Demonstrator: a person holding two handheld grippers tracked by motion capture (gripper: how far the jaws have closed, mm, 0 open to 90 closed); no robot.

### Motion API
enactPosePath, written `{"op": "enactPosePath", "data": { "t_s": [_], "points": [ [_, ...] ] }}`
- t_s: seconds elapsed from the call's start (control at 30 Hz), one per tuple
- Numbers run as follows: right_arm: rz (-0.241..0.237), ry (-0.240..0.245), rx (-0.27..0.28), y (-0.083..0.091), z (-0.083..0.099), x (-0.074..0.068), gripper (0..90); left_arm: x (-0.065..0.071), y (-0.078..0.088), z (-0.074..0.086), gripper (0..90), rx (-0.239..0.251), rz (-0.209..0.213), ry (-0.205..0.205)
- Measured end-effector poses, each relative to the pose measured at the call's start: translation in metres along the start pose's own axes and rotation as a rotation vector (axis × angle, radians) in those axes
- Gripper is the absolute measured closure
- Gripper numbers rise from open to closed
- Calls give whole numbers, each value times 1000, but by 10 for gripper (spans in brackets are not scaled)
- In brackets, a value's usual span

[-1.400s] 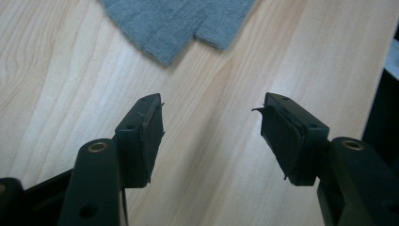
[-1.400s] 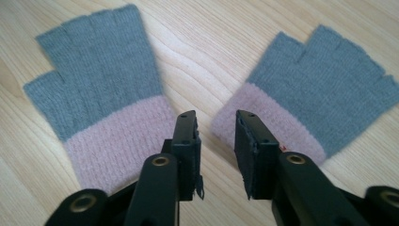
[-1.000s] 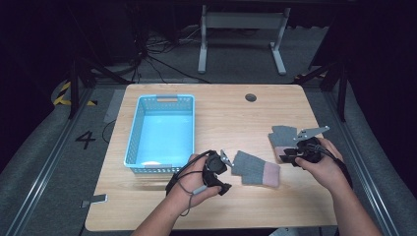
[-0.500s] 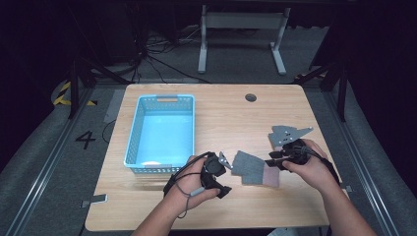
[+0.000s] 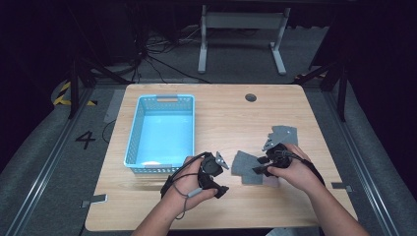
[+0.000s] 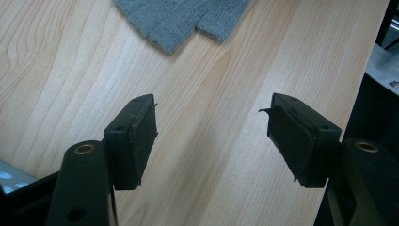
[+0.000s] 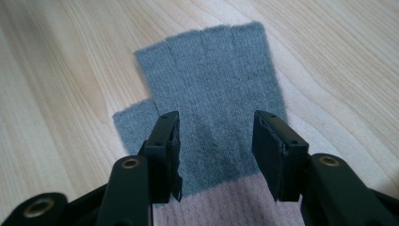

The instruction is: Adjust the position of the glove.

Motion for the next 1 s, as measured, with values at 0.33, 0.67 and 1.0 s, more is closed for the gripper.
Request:
{"op": "enactPosePath", "data": {
  "t_s": [0.33,0.67,1.0],
  "points": [
    [26,4,-38,-14,5,4,553,0,0,0,337,1,1,1],
    [49,15,-45,-15,5,7,823,1,0,0,335,4,2,1],
    [51,23,-34,-10,1,5,864,-2,0,0,333,5,-2,2]
  ]
}}
Point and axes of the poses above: each handheld gripper's, and its own axes: y roughly backward along the jaws, z roughly out of its underside, x roughly to its right, the point moved 10 cm from there along -y, roughly forward along the jaws, and after that the axes turned 6 degrees about -z, right-handed, at the moved point
